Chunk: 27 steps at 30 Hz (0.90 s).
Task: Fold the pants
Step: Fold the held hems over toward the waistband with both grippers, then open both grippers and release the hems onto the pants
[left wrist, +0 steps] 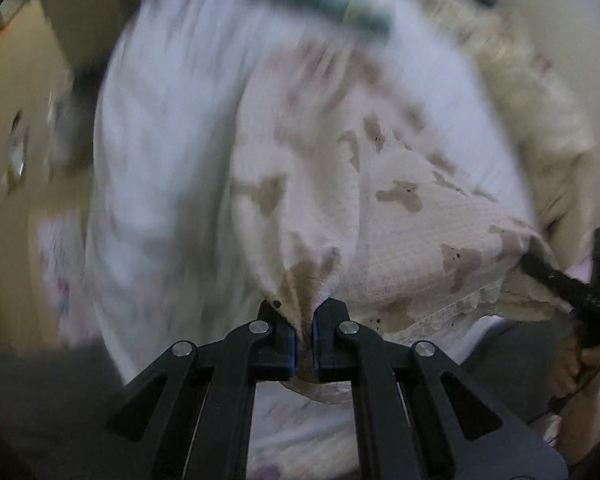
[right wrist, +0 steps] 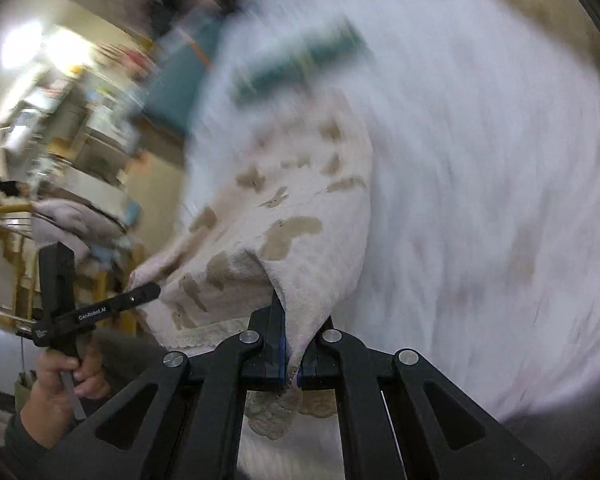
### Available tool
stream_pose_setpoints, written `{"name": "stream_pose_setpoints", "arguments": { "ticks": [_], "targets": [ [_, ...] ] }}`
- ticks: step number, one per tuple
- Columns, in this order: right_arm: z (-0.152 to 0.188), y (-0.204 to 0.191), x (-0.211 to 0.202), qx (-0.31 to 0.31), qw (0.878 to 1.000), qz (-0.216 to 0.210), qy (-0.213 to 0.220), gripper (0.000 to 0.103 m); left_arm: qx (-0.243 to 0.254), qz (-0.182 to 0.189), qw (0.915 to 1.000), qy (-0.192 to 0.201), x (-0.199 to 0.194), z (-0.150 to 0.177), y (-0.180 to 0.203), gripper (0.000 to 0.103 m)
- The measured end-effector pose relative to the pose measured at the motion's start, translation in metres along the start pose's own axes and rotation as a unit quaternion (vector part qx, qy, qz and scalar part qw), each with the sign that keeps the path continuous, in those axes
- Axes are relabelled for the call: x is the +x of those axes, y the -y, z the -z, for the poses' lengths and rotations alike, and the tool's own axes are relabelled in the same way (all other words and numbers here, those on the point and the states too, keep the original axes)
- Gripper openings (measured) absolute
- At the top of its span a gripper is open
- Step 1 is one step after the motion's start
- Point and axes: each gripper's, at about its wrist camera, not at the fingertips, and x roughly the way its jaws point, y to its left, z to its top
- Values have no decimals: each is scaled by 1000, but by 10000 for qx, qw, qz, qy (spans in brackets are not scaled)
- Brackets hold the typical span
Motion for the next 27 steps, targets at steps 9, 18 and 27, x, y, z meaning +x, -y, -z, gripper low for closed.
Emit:
{"name": "stream_pose_setpoints", "arguments": {
  "ticks": [9, 18, 27],
  "targets": [
    [46, 40, 52, 175, 9779, 1502, -1445, 31, 432, -957, 9925, -621, 41, 30, 7, 36],
    [6, -22, 41, -1241, 9833, 1291, -331, 31, 469, -1227, 9909, 300, 28, 9, 20, 58],
    [10, 31, 134, -703, 9617, 2319, -1278, 15, 549, -1355, 9881, -477, 106, 3, 28, 55]
  ]
}}
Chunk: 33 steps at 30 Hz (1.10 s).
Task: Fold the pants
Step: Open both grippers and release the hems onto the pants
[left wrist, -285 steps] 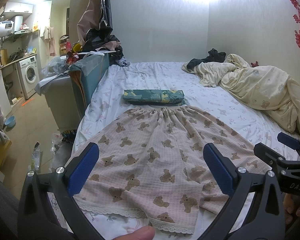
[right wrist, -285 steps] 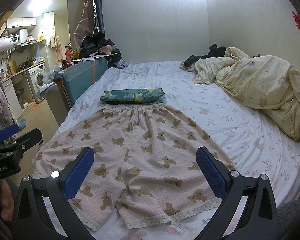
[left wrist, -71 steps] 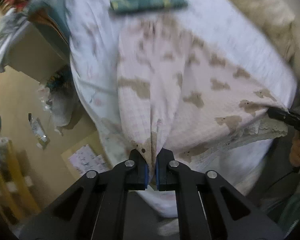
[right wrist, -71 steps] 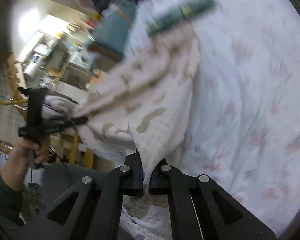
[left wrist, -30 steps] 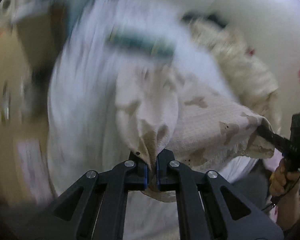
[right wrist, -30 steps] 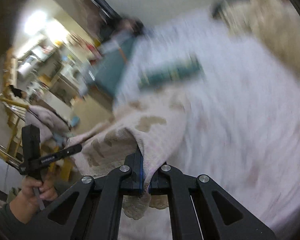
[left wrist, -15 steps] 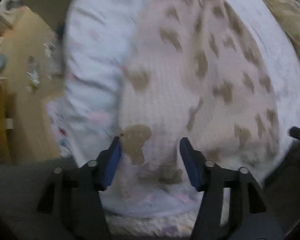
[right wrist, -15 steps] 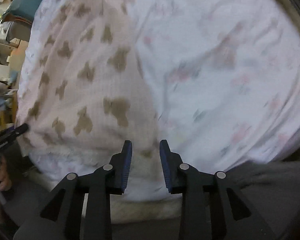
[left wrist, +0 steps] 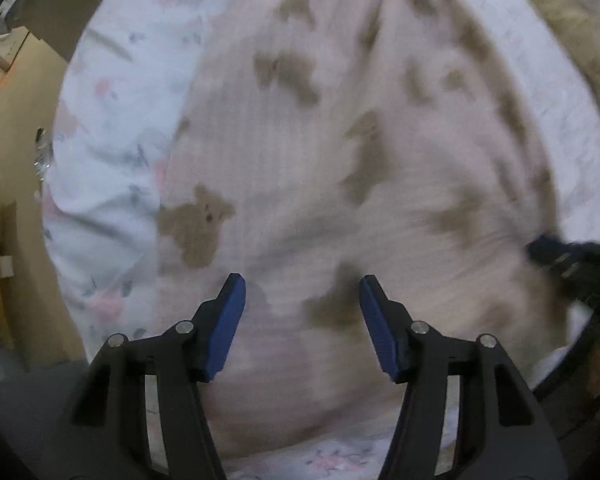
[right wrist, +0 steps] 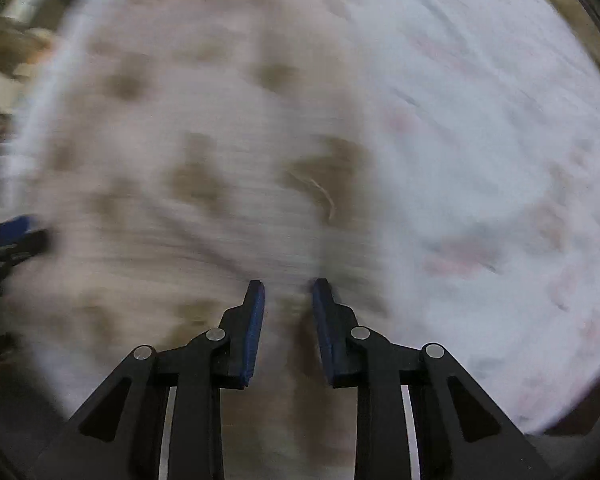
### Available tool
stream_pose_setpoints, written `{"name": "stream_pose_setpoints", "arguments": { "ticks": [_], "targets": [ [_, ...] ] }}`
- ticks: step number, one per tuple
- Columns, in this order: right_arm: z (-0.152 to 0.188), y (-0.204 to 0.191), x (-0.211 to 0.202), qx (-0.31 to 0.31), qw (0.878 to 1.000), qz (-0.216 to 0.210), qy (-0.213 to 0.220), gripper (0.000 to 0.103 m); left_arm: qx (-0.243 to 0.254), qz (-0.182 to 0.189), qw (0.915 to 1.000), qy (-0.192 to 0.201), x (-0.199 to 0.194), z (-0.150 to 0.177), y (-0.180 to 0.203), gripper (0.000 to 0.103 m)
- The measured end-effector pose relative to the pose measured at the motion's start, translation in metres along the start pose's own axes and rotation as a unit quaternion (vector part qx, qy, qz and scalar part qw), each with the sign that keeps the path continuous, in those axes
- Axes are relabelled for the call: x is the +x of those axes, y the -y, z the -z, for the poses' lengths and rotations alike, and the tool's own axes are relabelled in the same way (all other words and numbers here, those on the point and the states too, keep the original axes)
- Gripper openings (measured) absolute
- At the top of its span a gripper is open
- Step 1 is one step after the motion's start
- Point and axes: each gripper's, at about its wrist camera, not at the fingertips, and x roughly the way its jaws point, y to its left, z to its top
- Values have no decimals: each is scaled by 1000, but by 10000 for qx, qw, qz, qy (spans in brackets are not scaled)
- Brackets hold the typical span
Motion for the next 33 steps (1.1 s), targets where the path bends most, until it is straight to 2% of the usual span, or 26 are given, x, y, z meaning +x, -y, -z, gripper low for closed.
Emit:
{"name": "stream_pose_setpoints", "arguments": {
  "ticks": [2, 4, 5, 6, 9, 10, 11, 12, 13, 17, 19, 22, 24, 27, 28, 30, 33],
  "targets": [
    [-1, 25, -2, 480, 9986, -176, -129, 4, 53, -91, 9999, -38, 6, 4, 2, 56],
    [0, 30, -9, 450, 9989, 21, -130, 1, 111, -141, 9998, -34, 1, 3, 6, 56],
    [1, 30, -14, 385, 9991, 170, -86, 3, 68, -73, 9999, 23, -6, 3, 7, 56],
    [1, 30, -19, 362, 9993, 122, -38, 10, -3, 22, 9999, 107, -14, 1, 7, 56],
    [-10, 28, -45, 281, 9973, -596, 335, 13, -227, 238, 9988, 375, -39, -13, 0, 56],
    [-19, 28, -55, 197, 9954, -769, 543, 18, -320, 242, 9981, 469, -47, -23, -3, 57],
    [-28, 28, -63, 147, 9938, -870, 683, 34, -394, 268, 9973, 566, -55, -34, -7, 58],
    [-44, 30, -72, 126, 9910, -1013, 863, 53, -450, 281, 9963, 678, -61, -49, -12, 58],
    [-56, 32, -77, 149, 9886, -1126, 989, 59, -485, 255, 9957, 746, -65, -62, -16, 58],
    [-119, 31, -88, 219, 9782, -1624, 1274, 59, -616, 209, 9922, 1060, -67, -124, -36, 58],
    [-151, 27, -87, 242, 9753, -1716, 1369, 59, -544, 145, 9924, 1090, -62, -153, -47, 58],
    [-201, 19, -75, 215, 9726, -1859, 1377, 59, -265, 169, 9932, 1119, -39, -192, -42, 58],
    [-229, 3, -60, 18, 9779, -1635, 1305, 59, -136, 110, 9940, 1084, -26, -211, -36, 58],
    [-257, -24, -26, -506, 9893, -780, 1124, 59, 10, -1, 9963, 861, 0, -226, -28, 58],
    [-261, -25, -14, -632, 9918, -303, 1072, 58, 74, -57, 9969, 784, 8, -229, -26, 58],
    [-269, -15, 5, -633, 9922, 344, 1022, 57, 126, -103, 9968, 786, 13, -231, -26, 58],
    [-273, 28, 7, -107, 9927, 222, 1184, 57, 19, 224, 9957, 903, 8, -233, -33, 58]
  ]
}}
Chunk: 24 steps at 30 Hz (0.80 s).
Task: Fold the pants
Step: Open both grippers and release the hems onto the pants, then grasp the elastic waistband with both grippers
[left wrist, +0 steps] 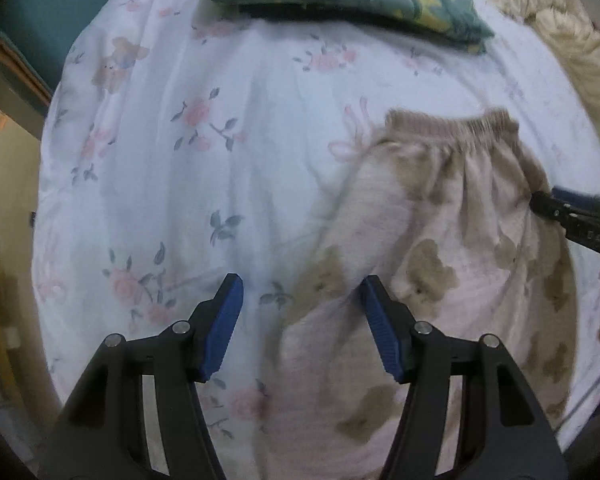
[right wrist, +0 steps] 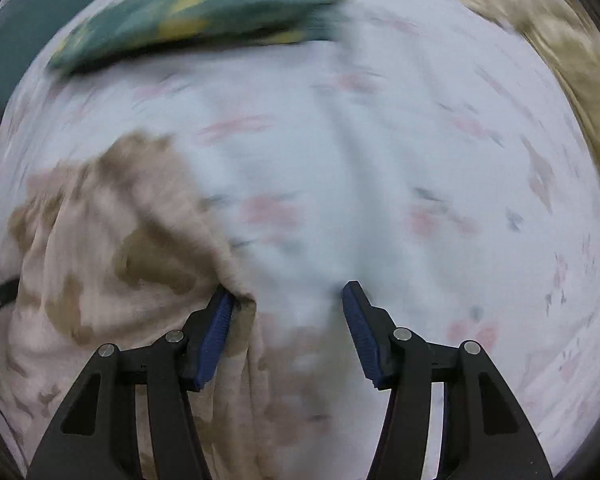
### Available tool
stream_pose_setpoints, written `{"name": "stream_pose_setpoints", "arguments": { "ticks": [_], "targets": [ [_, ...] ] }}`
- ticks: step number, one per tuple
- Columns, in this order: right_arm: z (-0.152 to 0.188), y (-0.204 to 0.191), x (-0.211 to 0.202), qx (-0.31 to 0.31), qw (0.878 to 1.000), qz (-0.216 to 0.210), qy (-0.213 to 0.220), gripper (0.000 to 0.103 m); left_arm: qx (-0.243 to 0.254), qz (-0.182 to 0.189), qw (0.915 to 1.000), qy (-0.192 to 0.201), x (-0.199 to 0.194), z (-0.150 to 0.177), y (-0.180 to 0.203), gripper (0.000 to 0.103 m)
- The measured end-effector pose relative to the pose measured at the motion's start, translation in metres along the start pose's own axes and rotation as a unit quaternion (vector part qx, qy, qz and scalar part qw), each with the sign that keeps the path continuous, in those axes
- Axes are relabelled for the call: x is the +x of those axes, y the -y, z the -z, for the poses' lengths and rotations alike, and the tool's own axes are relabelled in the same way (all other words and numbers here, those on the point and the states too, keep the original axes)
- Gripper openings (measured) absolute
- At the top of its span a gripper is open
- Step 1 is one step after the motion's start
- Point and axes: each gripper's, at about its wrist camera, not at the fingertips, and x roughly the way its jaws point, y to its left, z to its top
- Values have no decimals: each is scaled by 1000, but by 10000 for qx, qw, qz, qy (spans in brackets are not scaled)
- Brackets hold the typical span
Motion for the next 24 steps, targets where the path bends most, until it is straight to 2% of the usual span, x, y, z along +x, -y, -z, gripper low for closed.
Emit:
{"name": "stream_pose_setpoints", "arguments": {
  "ticks": [3, 8, 9, 12, 13, 16, 17, 18, 19, 20, 22, 23, 24],
  "targets": [
    [-1, 0, -14, -411, 9991, -29, 27, 57, 17, 431, 9991, -16, -6, -6, -5, 58],
    [-22, -3, -45, -428, 9934, -1043, 188, 61, 124, 1016, 9947, 87, -17, -32, -6, 58],
    [-29, -1, -47, -339, 9904, -1321, 228, 63, 153, 1088, 9939, 136, -19, -38, -5, 58],
    [-45, -2, -40, -183, 9869, -1591, 170, 63, 398, 1001, 9941, 127, -11, -54, 9, 58],
    [-51, -6, -33, -130, 9868, -1607, 122, 63, 498, 971, 9940, 69, -5, -60, 15, 55],
    [-60, -20, -11, -151, 9859, -1664, -93, 62, 687, 1050, 9921, -81, 11, -69, 26, 35],
    [-61, -26, -2, -206, 9859, -1644, -237, 60, 692, 1114, 9912, -153, 19, -71, 26, 28],
    [-61, -32, 5, -311, 9865, -1572, -344, 50, 708, 1076, 9915, -192, 25, -70, 27, 21],
    [-62, -39, 11, -436, 9863, -1540, -407, 40, 753, 989, 9920, -221, 29, -70, 27, 5],
    [-61, -43, 13, -569, 9866, -1462, -439, 12, 842, 964, 9915, -214, 30, -69, 29, 3],
    [-63, -47, 5, -784, 9878, -1319, -266, 5, 1146, 881, 9895, -72, 23, -72, 34, 2],
    [-67, -49, 0, -855, 9879, -1289, -138, 4, 1305, 671, 9891, 146, 14, -78, 34, 2],
    [-73, -49, -6, -880, 9876, -1300, -46, 4, 1303, 626, 9892, 254, 6, -83, 30, 2]
  ]
}}
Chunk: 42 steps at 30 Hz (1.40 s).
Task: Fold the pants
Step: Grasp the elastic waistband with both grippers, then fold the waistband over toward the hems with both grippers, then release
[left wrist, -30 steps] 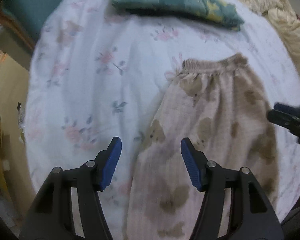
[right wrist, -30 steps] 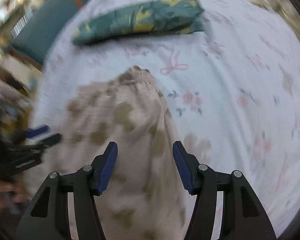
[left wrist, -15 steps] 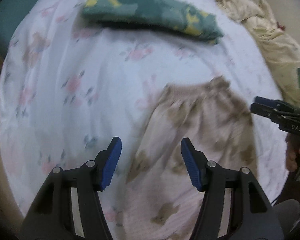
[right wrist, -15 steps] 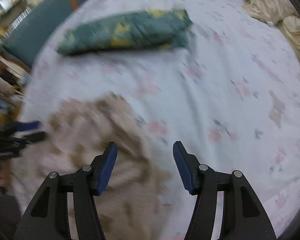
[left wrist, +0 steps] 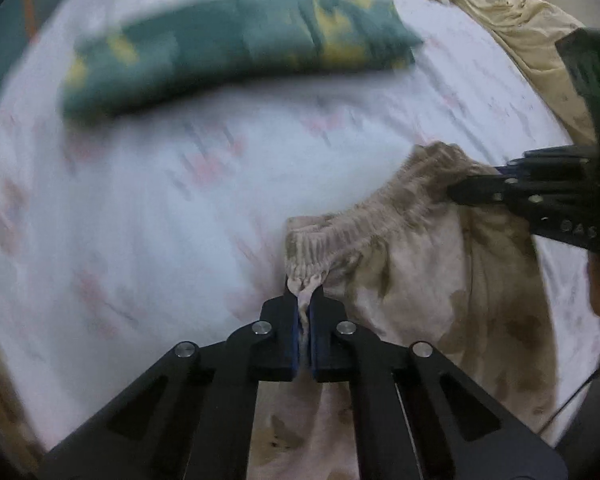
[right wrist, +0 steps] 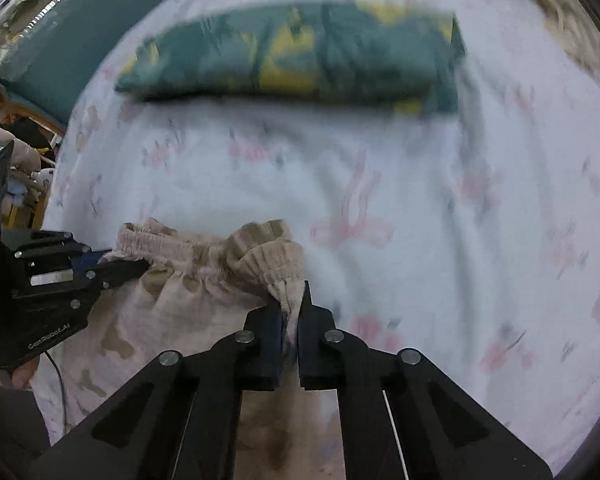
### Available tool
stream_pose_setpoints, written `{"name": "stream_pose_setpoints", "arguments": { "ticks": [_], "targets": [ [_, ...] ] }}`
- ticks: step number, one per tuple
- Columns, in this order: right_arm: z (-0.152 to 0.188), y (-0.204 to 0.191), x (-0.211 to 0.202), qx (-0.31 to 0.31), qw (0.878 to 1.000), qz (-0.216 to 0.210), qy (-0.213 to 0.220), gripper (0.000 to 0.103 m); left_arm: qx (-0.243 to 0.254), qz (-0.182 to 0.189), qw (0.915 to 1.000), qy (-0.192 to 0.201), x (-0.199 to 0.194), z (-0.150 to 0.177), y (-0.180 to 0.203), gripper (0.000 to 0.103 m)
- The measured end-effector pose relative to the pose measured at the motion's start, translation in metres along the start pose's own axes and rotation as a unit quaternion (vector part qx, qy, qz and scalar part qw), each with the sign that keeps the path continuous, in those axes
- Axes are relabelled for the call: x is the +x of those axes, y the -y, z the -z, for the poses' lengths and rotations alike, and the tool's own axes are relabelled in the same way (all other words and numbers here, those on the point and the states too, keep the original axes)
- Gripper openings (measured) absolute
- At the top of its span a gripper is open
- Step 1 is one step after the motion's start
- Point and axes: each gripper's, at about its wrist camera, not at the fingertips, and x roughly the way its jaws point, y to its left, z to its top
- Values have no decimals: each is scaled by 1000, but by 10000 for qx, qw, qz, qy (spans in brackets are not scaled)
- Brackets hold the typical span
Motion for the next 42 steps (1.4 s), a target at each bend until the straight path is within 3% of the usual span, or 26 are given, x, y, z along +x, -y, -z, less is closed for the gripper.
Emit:
{"name": "stream_pose_setpoints", "arguments": {
  "ticks": [5, 10, 18, 24, 26, 32, 37, 39, 41, 42],
  "targets": [
    [-36, -13, -50, -357, 9957, 150, 845, 4, 348, -417, 9943, 917, -62, -40, -10, 2],
    [-34, -28, -77, -794, 9927, 144, 891, 4, 750, -554, 9902, 1038, -91, -26, -2, 2],
    [39, -45, -123, -1076, 9889, -94, 1025, 4, 1452, -534, 9808, 1188, -133, 35, 55, 2],
    [126, -71, -159, -1187, 9857, -278, 1164, 4, 1842, -682, 9727, 1237, -171, 106, 95, 2],
    [154, -79, -164, -1192, 9855, -304, 1172, 4, 1945, -732, 9714, 1150, -175, 135, 107, 3],
    [244, -97, -138, -947, 9917, -394, 773, 4, 1953, -644, 9779, 379, -153, 215, 131, 5],
    [294, -107, -98, -699, 9964, -479, 15, 9, 1731, -457, 9832, -355, -128, 256, 136, 9],
    [300, -108, -90, -666, 9966, -410, -271, 18, 1613, -504, 9831, -701, -117, 267, 135, 21],
    [303, -109, -89, -653, 9956, -431, -510, 22, 1398, -346, 9849, -962, -114, 273, 129, 50],
    [304, -108, -93, -645, 9951, -499, -551, 22, 1237, -192, 9877, -937, -119, 274, 123, 51]
  ]
}}
